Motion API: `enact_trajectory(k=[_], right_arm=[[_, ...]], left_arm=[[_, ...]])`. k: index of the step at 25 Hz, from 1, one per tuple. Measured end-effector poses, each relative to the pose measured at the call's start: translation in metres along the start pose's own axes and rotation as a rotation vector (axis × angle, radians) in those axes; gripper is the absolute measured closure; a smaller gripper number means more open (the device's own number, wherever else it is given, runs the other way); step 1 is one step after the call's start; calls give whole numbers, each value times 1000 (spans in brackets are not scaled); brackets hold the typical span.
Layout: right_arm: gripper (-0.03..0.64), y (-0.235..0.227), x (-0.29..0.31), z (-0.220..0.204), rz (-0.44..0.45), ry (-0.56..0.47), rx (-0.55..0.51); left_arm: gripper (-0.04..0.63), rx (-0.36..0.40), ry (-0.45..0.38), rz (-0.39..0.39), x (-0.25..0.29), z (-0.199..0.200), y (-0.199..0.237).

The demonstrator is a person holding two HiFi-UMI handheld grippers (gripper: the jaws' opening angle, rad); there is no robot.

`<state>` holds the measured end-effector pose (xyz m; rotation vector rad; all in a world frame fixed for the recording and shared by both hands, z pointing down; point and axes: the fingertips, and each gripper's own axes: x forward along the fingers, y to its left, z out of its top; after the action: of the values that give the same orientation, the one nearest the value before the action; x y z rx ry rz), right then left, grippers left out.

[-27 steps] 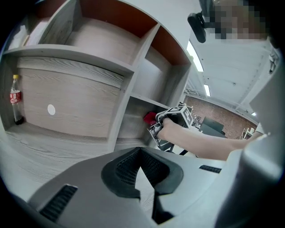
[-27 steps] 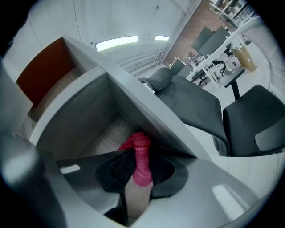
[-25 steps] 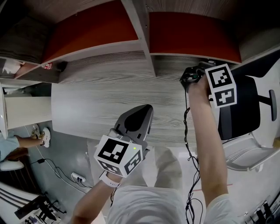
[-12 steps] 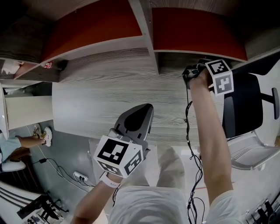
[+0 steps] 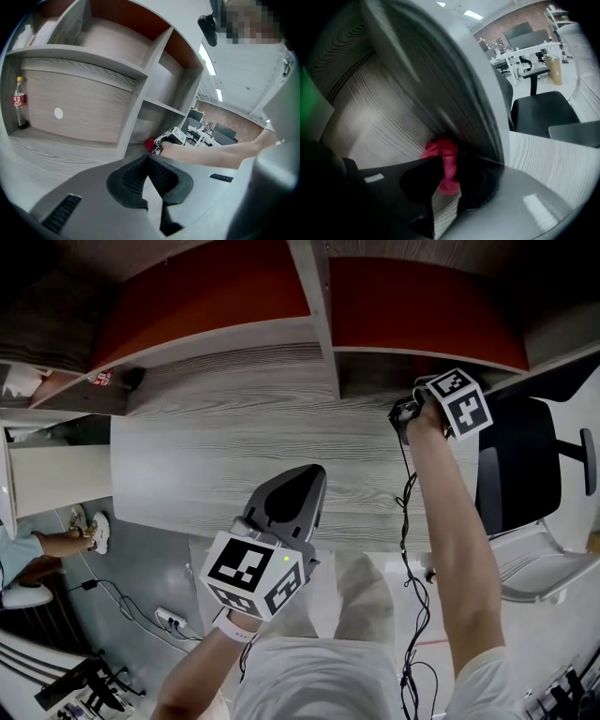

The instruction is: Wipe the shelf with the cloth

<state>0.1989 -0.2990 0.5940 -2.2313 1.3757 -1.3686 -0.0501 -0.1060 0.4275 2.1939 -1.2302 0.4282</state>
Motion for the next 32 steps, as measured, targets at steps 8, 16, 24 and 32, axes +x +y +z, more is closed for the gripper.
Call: enact_trajectory(k=[8,16,24,32], right_arm=[[529,16,-20,-55,129,178,-431],[529,55,-34,-113,269,354,-608],[529,83,-57,-143,534,570,-553],[529,78,-108,-105,659,469,-640]], left_arm=[[589,0,10,-1,-2,-7,-5],[589,-3,3,7,-8,-5,-10],[589,-6,-1,18,-19,-4,-11],[589,-25,-7,22,-31,0,-17]])
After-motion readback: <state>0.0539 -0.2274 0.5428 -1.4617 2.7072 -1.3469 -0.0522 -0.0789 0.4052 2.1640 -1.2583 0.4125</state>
